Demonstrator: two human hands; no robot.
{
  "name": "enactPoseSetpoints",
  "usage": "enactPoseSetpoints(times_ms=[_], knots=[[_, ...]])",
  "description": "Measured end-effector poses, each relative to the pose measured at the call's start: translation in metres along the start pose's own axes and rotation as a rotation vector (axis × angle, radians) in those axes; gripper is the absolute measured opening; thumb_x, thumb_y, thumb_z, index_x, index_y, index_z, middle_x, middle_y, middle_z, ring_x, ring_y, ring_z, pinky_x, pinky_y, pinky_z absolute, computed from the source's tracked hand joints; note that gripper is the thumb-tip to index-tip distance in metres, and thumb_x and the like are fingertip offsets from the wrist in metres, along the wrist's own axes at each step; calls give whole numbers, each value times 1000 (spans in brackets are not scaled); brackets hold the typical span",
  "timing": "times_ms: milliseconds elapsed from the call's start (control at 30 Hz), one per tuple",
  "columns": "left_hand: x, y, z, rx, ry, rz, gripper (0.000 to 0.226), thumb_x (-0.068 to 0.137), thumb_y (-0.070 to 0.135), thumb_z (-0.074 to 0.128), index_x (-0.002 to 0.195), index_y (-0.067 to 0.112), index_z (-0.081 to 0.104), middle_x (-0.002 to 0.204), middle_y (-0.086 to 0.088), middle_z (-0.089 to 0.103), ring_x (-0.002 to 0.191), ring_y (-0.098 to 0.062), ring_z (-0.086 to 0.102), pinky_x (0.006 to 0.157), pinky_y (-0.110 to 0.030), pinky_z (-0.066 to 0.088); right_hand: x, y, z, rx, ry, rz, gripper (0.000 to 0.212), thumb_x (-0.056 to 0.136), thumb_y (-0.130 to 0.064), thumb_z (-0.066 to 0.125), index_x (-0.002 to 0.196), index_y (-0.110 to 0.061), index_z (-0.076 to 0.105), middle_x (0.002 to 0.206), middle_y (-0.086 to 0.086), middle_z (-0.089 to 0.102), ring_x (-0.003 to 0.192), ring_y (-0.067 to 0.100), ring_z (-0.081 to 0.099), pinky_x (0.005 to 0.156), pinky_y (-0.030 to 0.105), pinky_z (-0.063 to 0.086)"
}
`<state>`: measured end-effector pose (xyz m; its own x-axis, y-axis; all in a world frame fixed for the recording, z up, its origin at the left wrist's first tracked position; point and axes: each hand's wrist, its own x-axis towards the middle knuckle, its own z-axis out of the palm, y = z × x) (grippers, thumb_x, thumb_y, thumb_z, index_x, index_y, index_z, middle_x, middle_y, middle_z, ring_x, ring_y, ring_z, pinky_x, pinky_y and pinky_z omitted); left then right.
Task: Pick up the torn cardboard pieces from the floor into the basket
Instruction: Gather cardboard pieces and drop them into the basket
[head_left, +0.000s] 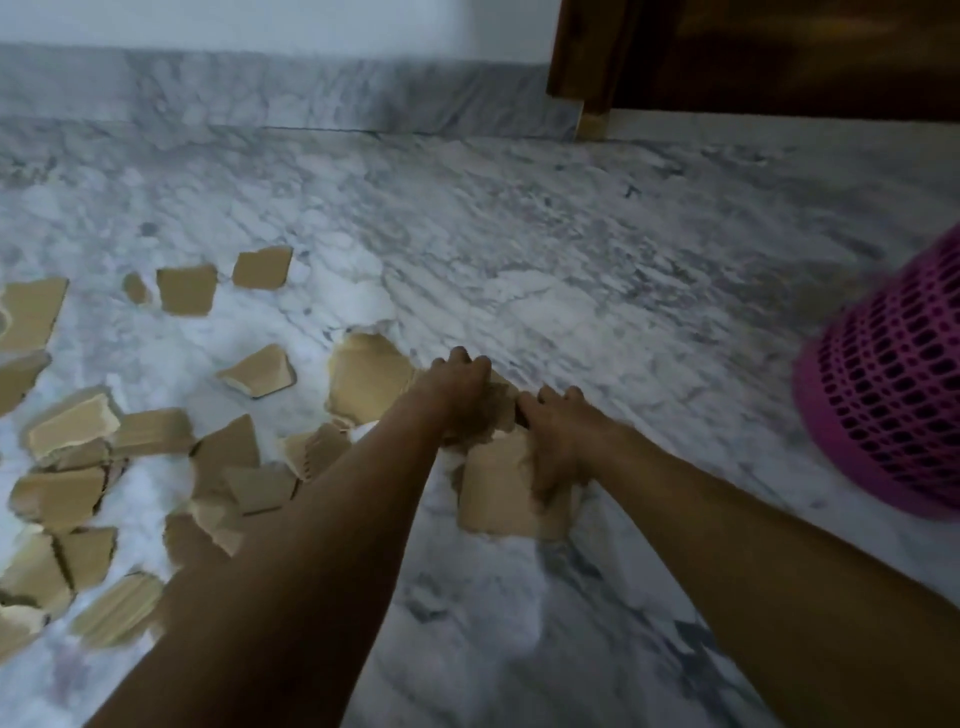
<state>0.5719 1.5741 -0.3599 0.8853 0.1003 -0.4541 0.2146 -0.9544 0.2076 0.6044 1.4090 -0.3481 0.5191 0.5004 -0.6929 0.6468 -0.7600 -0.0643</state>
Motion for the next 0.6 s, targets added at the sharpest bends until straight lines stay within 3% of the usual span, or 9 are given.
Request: enactPoseSetpoints(times_ms=[133, 233, 300, 400, 500, 600], knots=[[-1, 4, -3, -210, -15, -65, 57, 78, 31, 75, 119, 12, 39, 113, -16, 57, 98, -33, 58, 77, -40, 48, 6, -1, -4, 1, -39, 18, 128, 45, -53, 96, 152, -30, 28, 153, 9, 28, 140, 38, 32, 106, 48, 43], [-7, -3, -6, -241, -73, -137, 70, 67, 39, 84, 122, 9, 53, 116, -14, 63, 103, -30, 62, 84, -37, 52, 5, -1, -5, 11, -43, -1, 125, 52, -51, 95, 154, -31, 25, 153, 10, 27, 136, 36, 38, 105, 42, 42], [-17, -7, -9, -211, -109, -150, 52, 74, 40, 80, 112, 7, 65, 111, -13, 67, 102, -27, 64, 82, -34, 51, 0, -1, -8, 16, -38, -35, 116, 59, -51, 92, 153, -30, 28, 152, 10, 30, 134, 33, 42, 104, 39, 42], [-23, -29, -16, -255, -28, -190, 35, 80, 39, 74, 98, 10, 64, 112, -12, 66, 103, -27, 62, 77, -33, 48, -3, -2, -9, 8, -97, -42, 116, 59, -50, 92, 154, -30, 29, 152, 5, 40, 134, 27, 47, 103, 37, 44], [-28, -65, -36, -147, 69, -234, 54, 77, 47, 76, 117, 13, 63, 128, -10, 56, 130, -31, 39, 97, -39, 38, -2, -2, -10, 44, -114, -56, 112, 64, -47, 91, 154, -27, 28, 152, 5, 41, 133, 26, 48, 101, 36, 44], [-22, -87, -36, -59, -5, -228, 65, 76, 48, 76, 132, 22, 56, 147, 0, 43, 150, -29, 5, 116, -54, 11, 1, -1, -11, 34, -124, -75, 110, 62, -48, 92, 152, -26, 33, 147, 5, 45, 128, 27, 52, 96, 36, 47]])
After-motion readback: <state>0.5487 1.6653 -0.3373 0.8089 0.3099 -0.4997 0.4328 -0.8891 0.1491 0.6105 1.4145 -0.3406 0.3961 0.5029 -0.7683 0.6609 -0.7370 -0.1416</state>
